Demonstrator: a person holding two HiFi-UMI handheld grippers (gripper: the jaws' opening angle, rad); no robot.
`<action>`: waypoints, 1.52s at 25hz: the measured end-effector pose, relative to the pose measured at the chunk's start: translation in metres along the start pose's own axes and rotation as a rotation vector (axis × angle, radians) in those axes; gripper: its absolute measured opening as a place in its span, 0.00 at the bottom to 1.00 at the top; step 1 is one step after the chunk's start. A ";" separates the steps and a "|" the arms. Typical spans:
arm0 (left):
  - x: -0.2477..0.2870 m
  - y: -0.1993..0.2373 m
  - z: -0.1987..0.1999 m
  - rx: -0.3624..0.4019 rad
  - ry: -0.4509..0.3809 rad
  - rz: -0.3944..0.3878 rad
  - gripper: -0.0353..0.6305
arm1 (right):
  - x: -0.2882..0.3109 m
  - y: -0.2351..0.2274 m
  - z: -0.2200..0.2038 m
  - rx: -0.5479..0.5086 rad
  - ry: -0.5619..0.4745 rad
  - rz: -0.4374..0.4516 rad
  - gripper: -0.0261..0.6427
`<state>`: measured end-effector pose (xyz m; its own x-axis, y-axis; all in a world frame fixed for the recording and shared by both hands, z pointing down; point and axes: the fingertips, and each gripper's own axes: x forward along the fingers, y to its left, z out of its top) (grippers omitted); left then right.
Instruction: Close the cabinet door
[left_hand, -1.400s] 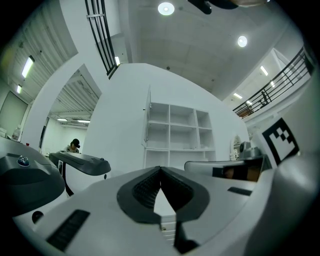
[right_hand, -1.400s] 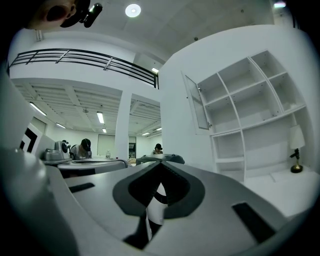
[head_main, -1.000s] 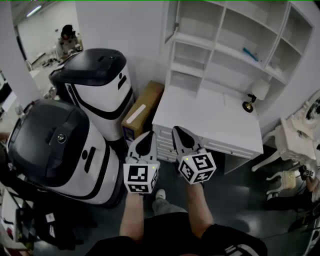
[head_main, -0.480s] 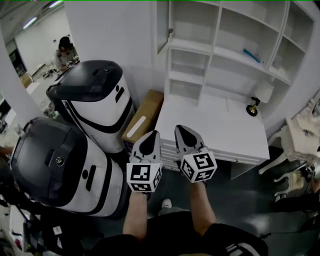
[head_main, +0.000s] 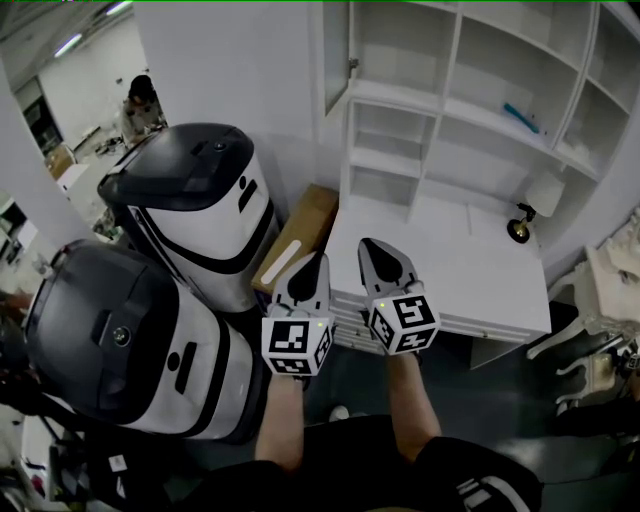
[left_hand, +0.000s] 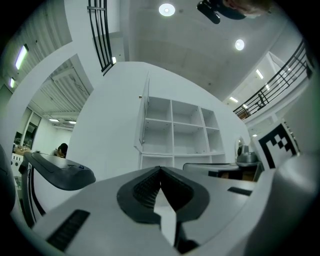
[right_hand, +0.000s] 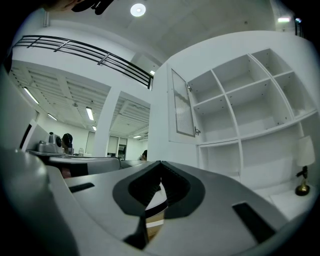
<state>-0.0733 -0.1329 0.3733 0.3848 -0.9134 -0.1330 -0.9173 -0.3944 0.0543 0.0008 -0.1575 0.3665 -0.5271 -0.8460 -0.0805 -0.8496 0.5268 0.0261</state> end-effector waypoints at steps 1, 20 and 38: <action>0.002 0.002 0.000 0.004 -0.001 0.005 0.07 | 0.004 0.000 0.000 -0.002 -0.003 0.004 0.07; 0.035 0.051 0.003 -0.039 -0.033 0.048 0.07 | 0.055 0.004 -0.004 -0.059 -0.007 0.030 0.07; 0.123 0.101 0.077 0.062 -0.225 -0.028 0.07 | 0.130 -0.023 0.061 -0.124 -0.176 -0.024 0.07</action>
<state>-0.1263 -0.2775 0.2857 0.3840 -0.8538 -0.3516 -0.9139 -0.4058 -0.0127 -0.0472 -0.2746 0.2949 -0.5046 -0.8248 -0.2551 -0.8634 0.4838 0.1434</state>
